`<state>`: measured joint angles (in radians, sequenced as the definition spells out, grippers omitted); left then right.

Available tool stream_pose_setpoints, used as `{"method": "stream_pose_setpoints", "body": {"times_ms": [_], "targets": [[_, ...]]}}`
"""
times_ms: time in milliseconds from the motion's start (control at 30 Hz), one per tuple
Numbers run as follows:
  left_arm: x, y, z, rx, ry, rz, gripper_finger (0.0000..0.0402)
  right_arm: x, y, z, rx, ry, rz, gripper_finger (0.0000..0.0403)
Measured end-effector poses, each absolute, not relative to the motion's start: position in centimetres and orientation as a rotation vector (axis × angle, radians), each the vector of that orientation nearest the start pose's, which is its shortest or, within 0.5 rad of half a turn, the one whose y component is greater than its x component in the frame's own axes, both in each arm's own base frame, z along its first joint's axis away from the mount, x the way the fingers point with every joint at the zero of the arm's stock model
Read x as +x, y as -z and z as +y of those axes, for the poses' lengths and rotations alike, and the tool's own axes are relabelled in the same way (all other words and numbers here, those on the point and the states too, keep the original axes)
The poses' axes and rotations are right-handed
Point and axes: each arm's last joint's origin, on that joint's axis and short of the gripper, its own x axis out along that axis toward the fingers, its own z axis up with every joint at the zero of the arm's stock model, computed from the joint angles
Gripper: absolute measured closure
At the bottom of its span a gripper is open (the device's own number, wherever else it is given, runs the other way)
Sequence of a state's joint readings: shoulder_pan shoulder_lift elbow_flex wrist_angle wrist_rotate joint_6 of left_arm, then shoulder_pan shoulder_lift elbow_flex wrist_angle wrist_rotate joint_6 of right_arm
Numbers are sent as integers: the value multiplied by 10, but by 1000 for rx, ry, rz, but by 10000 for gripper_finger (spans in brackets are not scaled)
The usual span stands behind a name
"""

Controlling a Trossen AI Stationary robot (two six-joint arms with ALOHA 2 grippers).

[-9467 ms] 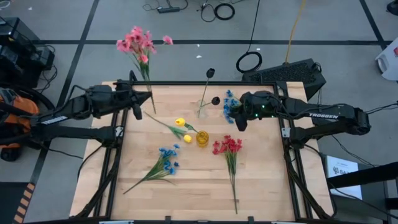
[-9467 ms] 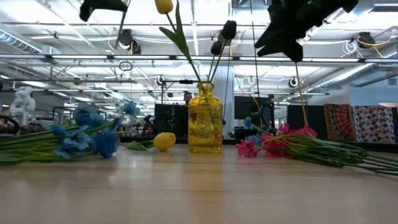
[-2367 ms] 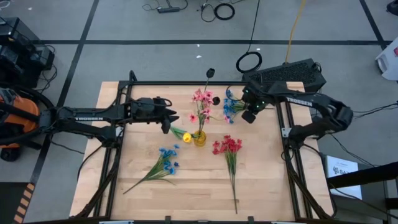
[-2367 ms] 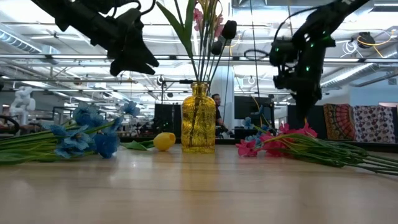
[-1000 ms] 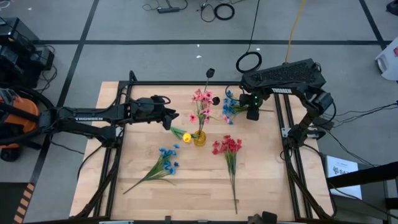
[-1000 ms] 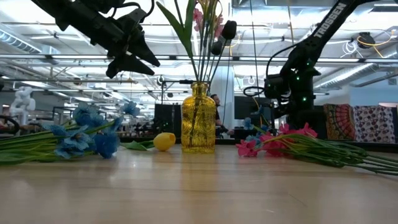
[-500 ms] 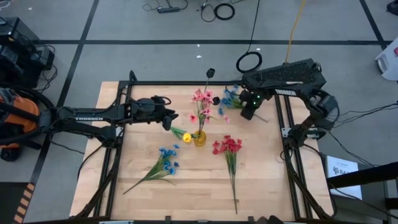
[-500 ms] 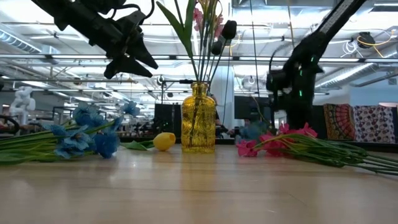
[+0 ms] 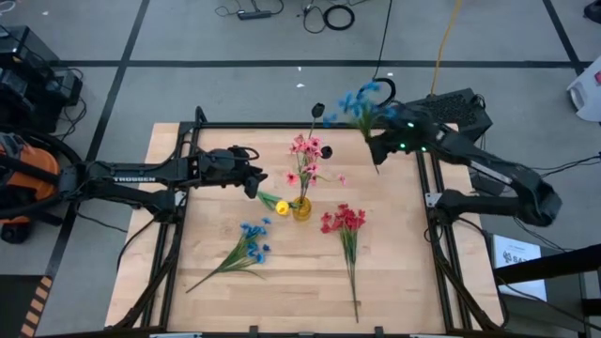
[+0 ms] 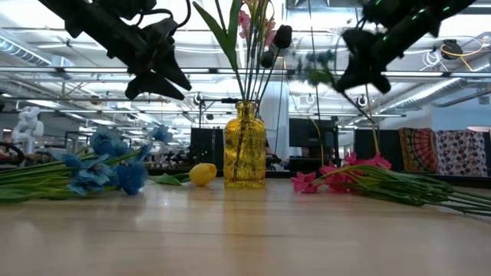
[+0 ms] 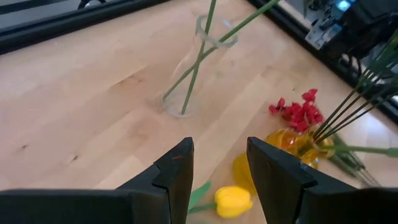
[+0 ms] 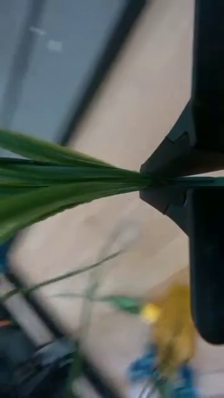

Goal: Sort flowers into vase by color
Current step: Put the right blue flowers into the transparent flower vase

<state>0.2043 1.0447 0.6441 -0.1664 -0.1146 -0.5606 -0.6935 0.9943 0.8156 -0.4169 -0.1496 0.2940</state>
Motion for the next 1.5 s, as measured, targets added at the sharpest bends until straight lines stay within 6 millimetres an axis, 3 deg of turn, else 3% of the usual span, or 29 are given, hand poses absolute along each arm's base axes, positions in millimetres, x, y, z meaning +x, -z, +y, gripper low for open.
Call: {"method": "stream_pose_setpoints", "body": {"times_ms": [167,300,433,633,900,1033,1167,1500], "targets": [[211,-238,47,-511,-453,505,245,150,-316,-107,423,632,179,402],[211,-237,48,-448,-438,520,245,151,-320,-95,366,580,-24,402],[211,-237,49,-442,-443,523,245,159,-307,-91,287,514,-234,403],[210,-237,52,-445,-455,520,245,173,-270,-92,192,470,-461,403],[210,-237,52,-448,-457,519,245,213,-264,-112,215,462,-434,403],[210,-237,52,-455,-459,519,245,235,-269,-120,211,358,-443,403],[210,-237,52,-458,-455,520,245,253,-261,-127,229,319,-393,402],[210,-237,52,-459,-451,520,245,280,-240,-130,294,195,-339,402]]}}
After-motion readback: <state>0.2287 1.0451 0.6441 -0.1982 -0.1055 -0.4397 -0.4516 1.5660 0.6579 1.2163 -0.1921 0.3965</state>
